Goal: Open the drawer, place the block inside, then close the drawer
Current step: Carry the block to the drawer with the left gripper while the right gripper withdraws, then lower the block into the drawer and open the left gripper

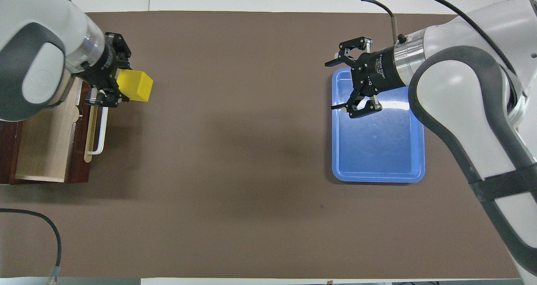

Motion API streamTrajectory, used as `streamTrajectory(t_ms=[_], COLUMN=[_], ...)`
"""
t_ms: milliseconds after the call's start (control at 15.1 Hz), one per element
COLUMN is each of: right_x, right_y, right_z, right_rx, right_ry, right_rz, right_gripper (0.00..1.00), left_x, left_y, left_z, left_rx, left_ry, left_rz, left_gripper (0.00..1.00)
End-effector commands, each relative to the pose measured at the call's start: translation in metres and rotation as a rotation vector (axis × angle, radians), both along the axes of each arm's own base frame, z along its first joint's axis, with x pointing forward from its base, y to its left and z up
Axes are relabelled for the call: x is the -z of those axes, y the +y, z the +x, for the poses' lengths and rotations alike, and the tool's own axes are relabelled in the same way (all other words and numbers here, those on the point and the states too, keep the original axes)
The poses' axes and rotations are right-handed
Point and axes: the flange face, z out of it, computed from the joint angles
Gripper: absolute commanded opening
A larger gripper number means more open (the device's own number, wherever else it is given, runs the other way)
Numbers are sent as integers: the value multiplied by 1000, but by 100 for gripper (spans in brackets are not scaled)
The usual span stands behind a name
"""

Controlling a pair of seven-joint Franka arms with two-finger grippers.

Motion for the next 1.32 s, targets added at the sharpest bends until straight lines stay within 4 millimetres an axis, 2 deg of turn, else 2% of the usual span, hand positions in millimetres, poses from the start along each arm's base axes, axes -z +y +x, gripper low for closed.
streamTrajectory(t_ms=[0, 331, 463, 662, 860, 993, 1059, 1257], right_x=[1, -10, -16, -38, -60, -84, -97, -130], right_y=[-24, -73, -95, -126, -152, -164, -168, -170], right_z=[-2, -20, -26, -36, -46, -58, -66, -91], right_rx=[-237, -665, -802, -1048, -1294, -1375, -1387, -1419], right_ry=[-78, -183, -214, -295, -377, -422, -436, -423], right_rz=[-97, -232, -275, -344, -396, -427, -437, -472], right_gripper=[100, 100, 100, 100, 100, 100, 100, 100], left_x=[4, 19, 29, 56, 69, 78, 80, 90], left_y=[54, 146, 168, 172, 184, 187, 195, 202], left_z=[-3, 0, -2, -18, -23, -24, -24, -24], left_rx=[36, 56, 35, 28, 9, 4, -6, -13], left_ry=[5, -36, -72, -91, -92, -89, -92, -93], left_rz=[24, 65, 67, 71, 71, 70, 73, 80], left_gripper=[0, 0, 0, 0, 0, 0, 0, 0])
